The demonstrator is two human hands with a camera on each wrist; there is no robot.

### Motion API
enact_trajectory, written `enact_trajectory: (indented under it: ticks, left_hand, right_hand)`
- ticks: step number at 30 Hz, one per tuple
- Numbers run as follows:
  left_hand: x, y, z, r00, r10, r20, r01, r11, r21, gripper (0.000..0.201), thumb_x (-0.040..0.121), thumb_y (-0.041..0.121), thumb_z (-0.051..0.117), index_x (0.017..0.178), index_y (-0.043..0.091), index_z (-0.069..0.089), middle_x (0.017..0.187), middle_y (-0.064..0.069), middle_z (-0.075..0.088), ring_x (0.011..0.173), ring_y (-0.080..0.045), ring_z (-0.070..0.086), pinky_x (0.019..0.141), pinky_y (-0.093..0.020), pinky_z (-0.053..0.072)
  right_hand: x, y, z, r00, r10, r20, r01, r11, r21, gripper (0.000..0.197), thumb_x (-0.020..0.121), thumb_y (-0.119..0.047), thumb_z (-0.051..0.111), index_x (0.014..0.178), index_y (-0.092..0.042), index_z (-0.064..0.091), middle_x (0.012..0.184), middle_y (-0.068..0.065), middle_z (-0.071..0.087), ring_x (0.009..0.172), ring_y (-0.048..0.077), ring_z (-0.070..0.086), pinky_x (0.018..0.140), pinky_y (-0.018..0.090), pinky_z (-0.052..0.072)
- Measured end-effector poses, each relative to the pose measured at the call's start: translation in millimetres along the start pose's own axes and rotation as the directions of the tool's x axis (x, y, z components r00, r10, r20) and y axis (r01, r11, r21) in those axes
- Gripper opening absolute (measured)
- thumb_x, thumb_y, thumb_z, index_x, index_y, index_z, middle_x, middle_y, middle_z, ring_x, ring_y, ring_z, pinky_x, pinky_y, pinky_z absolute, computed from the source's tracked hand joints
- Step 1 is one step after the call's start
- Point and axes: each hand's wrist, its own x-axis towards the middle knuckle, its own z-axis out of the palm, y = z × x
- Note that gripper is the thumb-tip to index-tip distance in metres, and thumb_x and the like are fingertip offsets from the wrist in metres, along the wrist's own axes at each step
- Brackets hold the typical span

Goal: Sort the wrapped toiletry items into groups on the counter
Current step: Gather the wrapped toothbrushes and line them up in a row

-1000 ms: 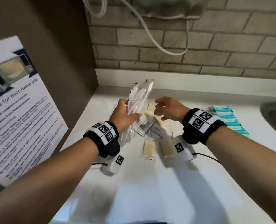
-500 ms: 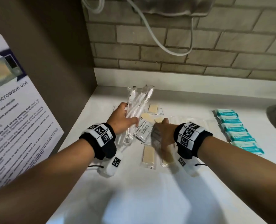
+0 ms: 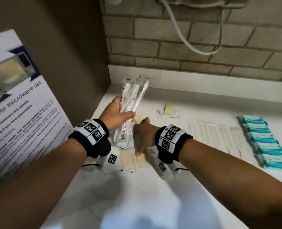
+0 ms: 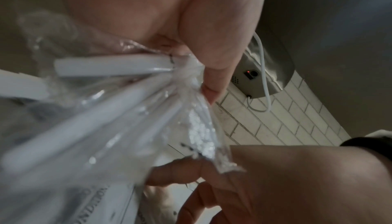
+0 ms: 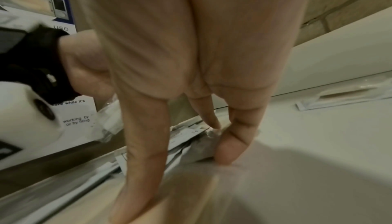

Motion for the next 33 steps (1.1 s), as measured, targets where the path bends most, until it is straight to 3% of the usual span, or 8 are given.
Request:
enact_trajectory:
  ticks: [3,6,9,11,14,19,27,33]
  left_hand:
    - [2,-7,-11,0.999,-0.030,-0.015,0.030,0.999,-0.029,0.057,0.062,0.036,0.077,0.112,0.028,0.051,0.106,-0.005,0.067,0.093,-0.025,0.070,0.089,-0.048,0.055]
    - [1,-10,-18,0.998,-0.050,-0.030,0.050,0.999,-0.012,0.053,0.072,0.027,0.078,0.117,0.025,0.050,0.107,-0.002,0.066,0.095,-0.019,0.067,0.091,-0.043,0.053]
    - [-1,-13,-23,0.997,-0.052,-0.058,0.053,0.999,0.011,0.048,0.077,0.027,0.076,0.118,0.022,0.052,0.106,-0.002,0.067,0.096,-0.020,0.066,0.090,-0.040,0.052]
    - [-2,-15,-26,0.996,-0.053,-0.074,0.055,0.998,0.016,0.044,0.079,0.025,0.075,0.118,0.021,0.054,0.105,-0.001,0.067,0.096,-0.020,0.065,0.090,-0.039,0.053]
    - [-4,-15,-30,0.996,-0.065,-0.063,0.067,0.998,0.023,0.043,0.079,0.026,0.075,0.117,0.021,0.054,0.106,-0.003,0.067,0.097,-0.021,0.066,0.091,-0.042,0.053]
    - [-7,-20,-32,0.995,-0.081,-0.063,0.084,0.995,0.048,0.050,0.068,0.041,0.076,0.110,0.022,0.055,0.114,-0.018,0.064,0.101,-0.034,0.065,0.092,-0.052,0.052]
    - [-12,-26,-46,0.988,-0.093,-0.127,0.092,0.996,-0.017,0.046,0.082,0.020,0.074,0.123,0.016,0.054,0.104,-0.001,0.070,0.094,-0.018,0.068,0.091,-0.038,0.053]
    - [-23,-22,-53,0.985,-0.105,-0.134,0.103,0.994,-0.022,0.045,0.081,0.021,0.074,0.121,0.018,0.053,0.102,0.000,0.069,0.092,-0.019,0.069,0.088,-0.039,0.054]
  right_hand:
    - [8,10,-9,0.999,-0.033,-0.014,0.034,0.998,0.050,0.042,0.063,-0.038,0.086,0.096,-0.019,0.068,0.104,0.007,0.061,0.113,0.026,0.050,0.099,0.043,0.045]
    - [13,36,-34,0.979,0.067,-0.194,-0.025,0.977,0.213,0.069,0.065,-0.028,0.087,0.128,-0.020,0.058,0.122,-0.001,0.064,0.113,0.021,0.057,0.093,0.030,0.042]
    - [24,58,-55,0.908,0.206,-0.365,-0.162,0.976,0.148,0.083,0.070,-0.040,0.081,0.142,-0.024,0.043,0.141,0.010,0.048,0.128,0.032,0.044,0.103,0.037,0.040]
    - [29,61,-56,0.917,0.285,-0.279,-0.289,0.957,0.027,0.092,0.067,-0.057,0.077,0.145,-0.032,0.035,0.146,0.014,0.034,0.134,0.039,0.031,0.108,0.046,0.035]
    - [32,57,-48,0.935,0.323,-0.149,-0.336,0.939,-0.072,0.064,0.066,-0.069,0.068,0.121,-0.041,0.055,0.129,0.010,0.038,0.121,0.037,0.037,0.099,0.044,0.037]
    - [57,18,-27,0.947,0.284,-0.151,-0.305,0.943,-0.137,0.065,0.073,-0.060,0.056,0.129,-0.027,0.056,0.134,0.013,0.035,0.123,0.037,0.035,0.101,0.049,0.037]
    - [86,-43,-4,0.984,0.075,-0.161,-0.120,0.948,-0.294,0.047,0.078,-0.032,0.065,0.123,-0.025,0.059,0.132,0.011,0.042,0.128,0.036,0.031,0.102,0.052,0.037]
    - [64,-46,-14,0.976,-0.103,-0.194,0.082,0.990,-0.110,0.053,0.087,-0.014,0.060,0.138,-0.011,0.044,0.135,0.014,0.047,0.122,0.033,0.046,0.097,0.039,0.041]
